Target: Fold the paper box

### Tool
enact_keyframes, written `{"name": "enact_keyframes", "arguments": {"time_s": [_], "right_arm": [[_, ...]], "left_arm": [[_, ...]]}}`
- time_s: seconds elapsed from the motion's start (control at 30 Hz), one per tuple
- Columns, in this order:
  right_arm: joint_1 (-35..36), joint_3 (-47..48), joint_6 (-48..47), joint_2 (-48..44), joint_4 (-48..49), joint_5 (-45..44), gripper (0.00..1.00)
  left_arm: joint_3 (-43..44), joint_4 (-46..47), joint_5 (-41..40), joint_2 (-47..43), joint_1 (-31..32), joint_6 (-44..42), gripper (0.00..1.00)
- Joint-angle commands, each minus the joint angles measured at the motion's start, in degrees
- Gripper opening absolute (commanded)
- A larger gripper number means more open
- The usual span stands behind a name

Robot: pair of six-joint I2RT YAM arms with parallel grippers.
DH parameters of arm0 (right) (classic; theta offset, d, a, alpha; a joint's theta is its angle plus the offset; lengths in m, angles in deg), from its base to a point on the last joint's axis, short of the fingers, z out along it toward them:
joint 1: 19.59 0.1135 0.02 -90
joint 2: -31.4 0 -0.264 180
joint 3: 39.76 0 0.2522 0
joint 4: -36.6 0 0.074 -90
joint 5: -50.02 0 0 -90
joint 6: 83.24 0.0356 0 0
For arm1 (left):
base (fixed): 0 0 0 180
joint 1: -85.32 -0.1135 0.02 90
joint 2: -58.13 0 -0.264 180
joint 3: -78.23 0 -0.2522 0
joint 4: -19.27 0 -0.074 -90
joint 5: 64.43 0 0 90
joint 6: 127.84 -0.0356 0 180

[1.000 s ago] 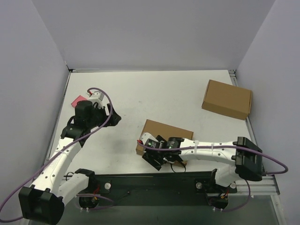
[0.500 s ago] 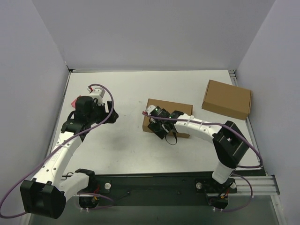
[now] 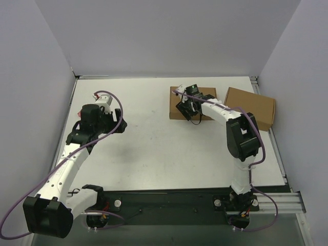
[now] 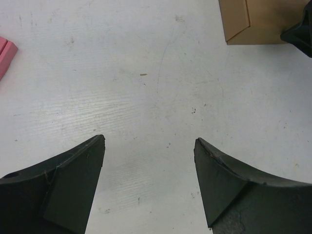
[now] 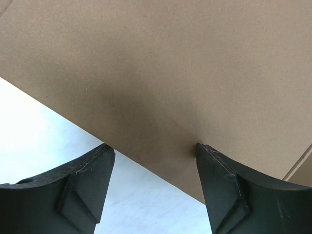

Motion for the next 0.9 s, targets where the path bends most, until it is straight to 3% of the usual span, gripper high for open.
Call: {"name": "enact_keyframes", "arguments": {"time_s": [0.0,0.2,0.3,0.4,0.53,0.67,0.87], "right_arm": [[-1.0,4.8,-2.2,4.2,-3.9,5.1,0.69],[-1.0,7.6,4.0,0.0,-2.8,5.8,0.73],[-1.4,4.2,12.0,-8.2,0.2,5.9,0.76],[-4.3,-3.4,21.3,-19.1,4.8,10.4,0.92],[-11.9,-14.4,32.5,-35.4,10.8,18.1,0.92],[-17.6,-24.1,34.0,-47.2,10.6,17.4,0.93],[-23.3,-27.6,33.2,-59.1,4.3,16.5,0.94]], "left_arm": [[1.5,3.6,0.2,0.3,-0.8,-0.8,0.83],[1.8,5.3,0.3,-0.4,-1.4,-1.4,0.84],[1.6,6.4,-1.1,-1.8,-1.5,-2.0,0.84],[1.2,8.2,-1.4,-4.1,-1.6,-3.0,0.86],[-0.3,11.8,-0.4,-7.7,-1.6,-3.4,0.87],[-0.3,12.9,-2.2,-9.7,-1.6,-3.9,0.88],[-1.1,13.8,-5.0,-12.3,-1.5,-4.0,0.88]]}}
